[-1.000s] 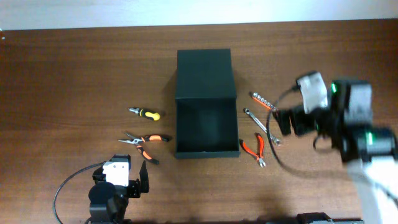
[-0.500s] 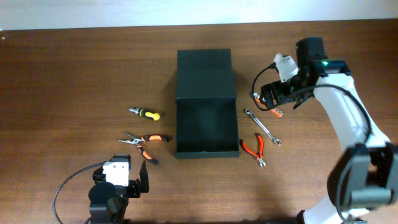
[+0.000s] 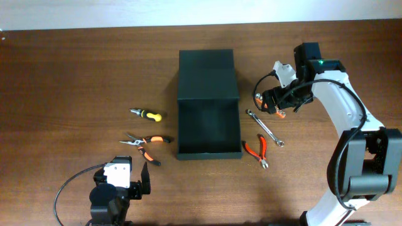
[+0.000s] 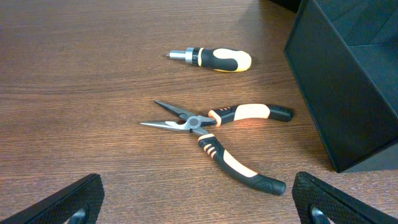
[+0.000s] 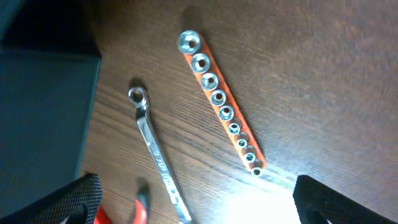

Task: Pack container
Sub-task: 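Reach right gripper to the orange socket rail and grasp it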

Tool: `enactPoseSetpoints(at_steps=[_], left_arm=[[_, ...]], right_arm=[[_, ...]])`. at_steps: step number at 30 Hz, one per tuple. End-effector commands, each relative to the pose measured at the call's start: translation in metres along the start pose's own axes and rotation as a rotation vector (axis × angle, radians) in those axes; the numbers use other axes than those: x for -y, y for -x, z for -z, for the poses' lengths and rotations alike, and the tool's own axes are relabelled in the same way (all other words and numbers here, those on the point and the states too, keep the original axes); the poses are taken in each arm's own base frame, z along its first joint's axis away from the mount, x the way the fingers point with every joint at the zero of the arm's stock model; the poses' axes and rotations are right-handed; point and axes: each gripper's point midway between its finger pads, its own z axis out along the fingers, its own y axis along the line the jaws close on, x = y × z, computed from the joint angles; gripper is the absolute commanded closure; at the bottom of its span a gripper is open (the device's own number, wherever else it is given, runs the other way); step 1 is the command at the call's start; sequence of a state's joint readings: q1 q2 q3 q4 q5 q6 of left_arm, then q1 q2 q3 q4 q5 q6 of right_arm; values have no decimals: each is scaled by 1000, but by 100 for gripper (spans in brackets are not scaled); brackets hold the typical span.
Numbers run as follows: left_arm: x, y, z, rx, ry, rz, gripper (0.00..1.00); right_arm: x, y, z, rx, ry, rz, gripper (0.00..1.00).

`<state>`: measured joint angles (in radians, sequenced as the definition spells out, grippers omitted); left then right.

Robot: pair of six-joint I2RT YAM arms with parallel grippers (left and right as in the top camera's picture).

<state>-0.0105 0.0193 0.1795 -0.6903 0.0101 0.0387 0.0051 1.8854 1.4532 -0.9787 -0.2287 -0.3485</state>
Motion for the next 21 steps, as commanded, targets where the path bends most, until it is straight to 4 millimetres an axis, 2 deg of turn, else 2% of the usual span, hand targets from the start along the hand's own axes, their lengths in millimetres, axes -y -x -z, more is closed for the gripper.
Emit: enactPoseSetpoints(at_steps=[1, 9, 14, 21], left_arm=[[-3, 1, 0, 9, 15, -13, 1], [-3, 1, 0, 9, 15, -13, 1], [-3, 1, 0, 9, 15, -13, 1], [-3, 1, 0, 9, 15, -13, 1]], right_arm=[[4, 3, 0, 1, -6, 195, 1], [15, 16, -17, 31, -32, 198, 1], [28, 8, -38, -32, -67, 188, 1], [34, 0, -62, -79, -61, 180, 1]])
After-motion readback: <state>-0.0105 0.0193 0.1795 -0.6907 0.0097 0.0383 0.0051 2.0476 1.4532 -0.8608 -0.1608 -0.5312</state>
